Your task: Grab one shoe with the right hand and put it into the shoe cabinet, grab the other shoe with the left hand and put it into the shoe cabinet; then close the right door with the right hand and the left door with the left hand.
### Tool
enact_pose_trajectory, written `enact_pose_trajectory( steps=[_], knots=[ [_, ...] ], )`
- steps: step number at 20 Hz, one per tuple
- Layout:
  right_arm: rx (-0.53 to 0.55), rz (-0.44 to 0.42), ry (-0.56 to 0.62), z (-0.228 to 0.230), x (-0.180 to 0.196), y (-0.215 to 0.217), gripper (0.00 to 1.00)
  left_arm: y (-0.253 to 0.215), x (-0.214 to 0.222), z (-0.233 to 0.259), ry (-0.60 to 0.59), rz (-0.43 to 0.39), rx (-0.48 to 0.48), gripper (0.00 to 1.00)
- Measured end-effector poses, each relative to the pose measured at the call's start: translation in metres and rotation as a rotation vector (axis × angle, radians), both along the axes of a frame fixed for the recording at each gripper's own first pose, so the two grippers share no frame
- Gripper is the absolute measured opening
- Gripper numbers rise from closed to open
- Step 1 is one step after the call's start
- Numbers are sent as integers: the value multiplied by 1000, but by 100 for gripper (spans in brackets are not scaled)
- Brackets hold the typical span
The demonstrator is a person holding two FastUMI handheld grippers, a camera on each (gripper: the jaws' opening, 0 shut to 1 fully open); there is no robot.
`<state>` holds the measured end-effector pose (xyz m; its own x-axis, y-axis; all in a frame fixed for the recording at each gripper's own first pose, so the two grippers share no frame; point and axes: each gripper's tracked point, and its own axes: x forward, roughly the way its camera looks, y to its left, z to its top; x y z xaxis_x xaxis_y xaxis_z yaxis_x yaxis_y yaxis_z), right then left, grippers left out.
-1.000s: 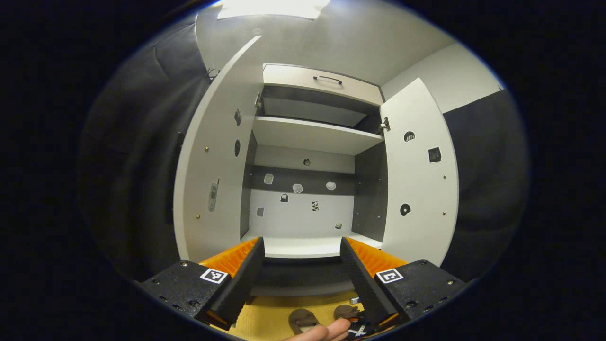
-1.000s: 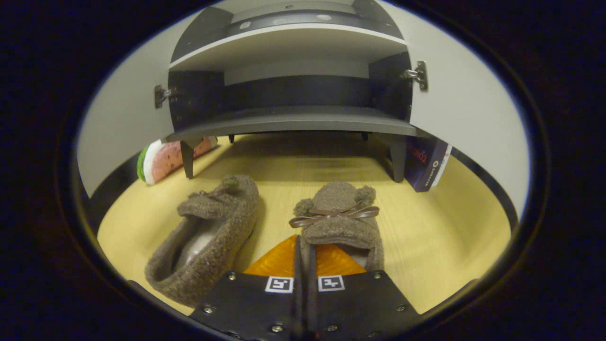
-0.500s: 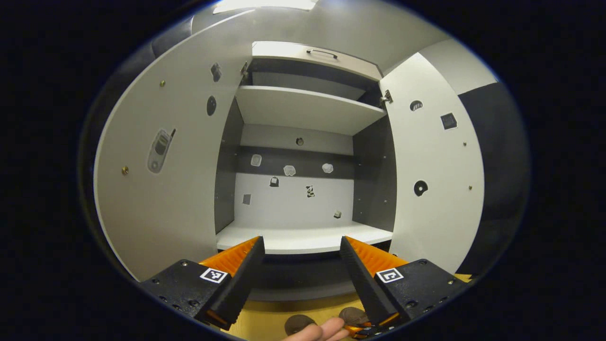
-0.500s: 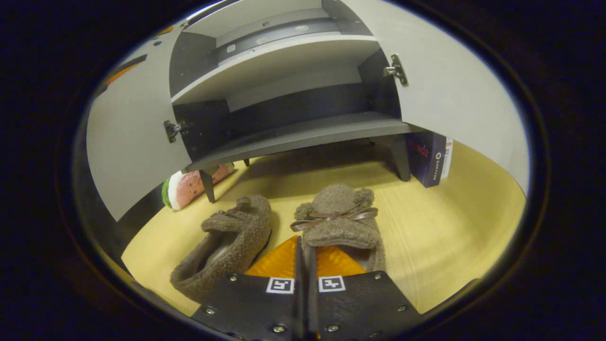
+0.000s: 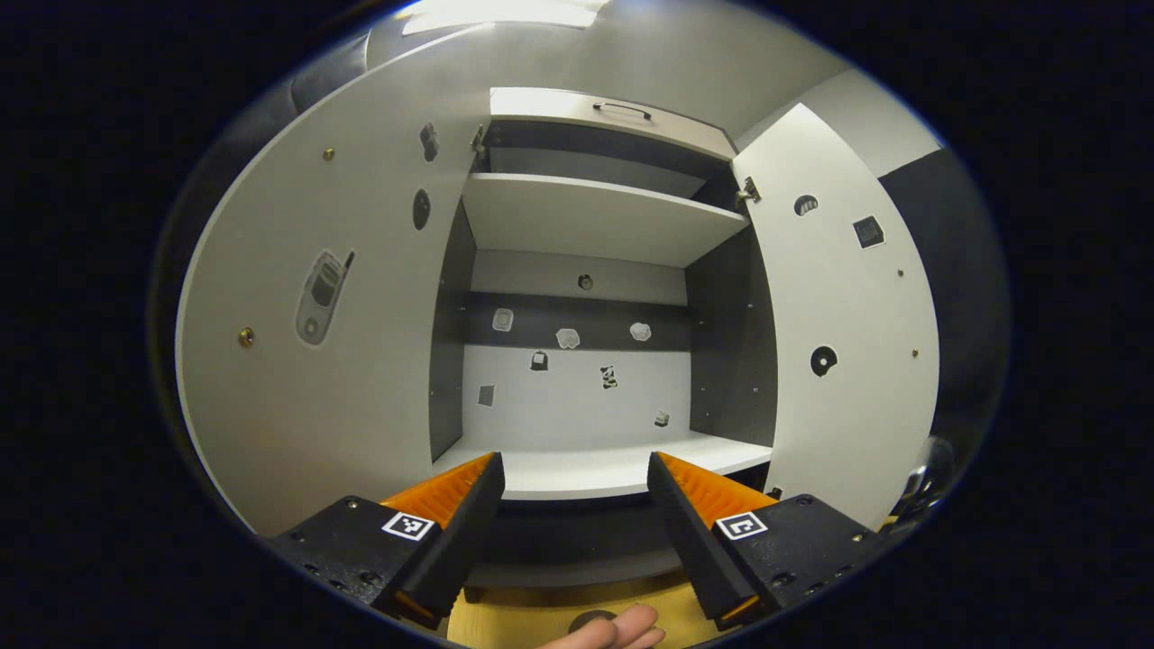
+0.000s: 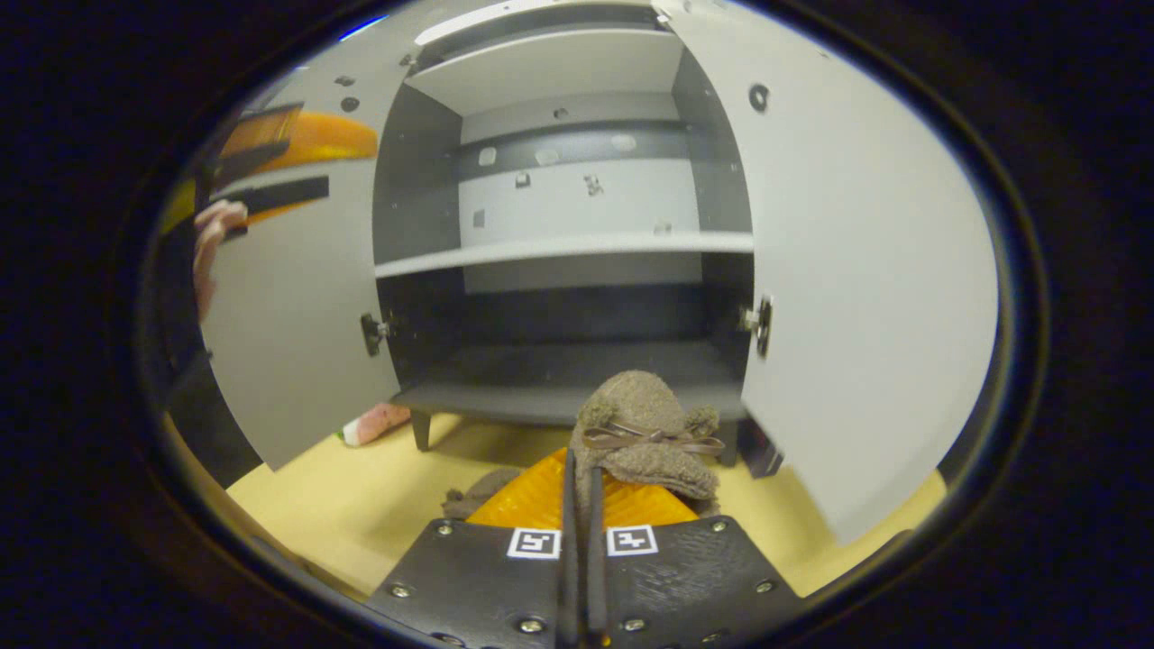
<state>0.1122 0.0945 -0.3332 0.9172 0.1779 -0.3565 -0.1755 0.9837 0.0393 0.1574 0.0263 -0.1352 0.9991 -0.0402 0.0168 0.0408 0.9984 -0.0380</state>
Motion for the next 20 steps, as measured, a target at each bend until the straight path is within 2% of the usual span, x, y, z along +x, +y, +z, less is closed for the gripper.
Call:
enact_pose_trajectory(
  steps=[4, 9, 12, 15, 17, 20],
  knots=[
    [-77, -17, -158, 114, 26, -8, 5, 10, 3, 0, 17, 0, -64, 97],
    [-119, 5, -231, 201, 61, 3, 5, 6, 10, -7, 40, -33, -85, 96],
    [-122, 0, -208, 224, 97, 7, 5, 5, 14, -15, 65, -41, -98, 96],
    [-178, -23, -185, 233, 145, 7, 5, 6, 18, -19, 73, -41, -95, 96],
    [-223, -41, -144, 228, 179, 9, 5, 12, 21, -22, 79, -15, -88, 96],
    [-222, -25, -71, 210, 228, 23, 5, 14, 25, -28, 98, -7, -86, 96]
  ],
)
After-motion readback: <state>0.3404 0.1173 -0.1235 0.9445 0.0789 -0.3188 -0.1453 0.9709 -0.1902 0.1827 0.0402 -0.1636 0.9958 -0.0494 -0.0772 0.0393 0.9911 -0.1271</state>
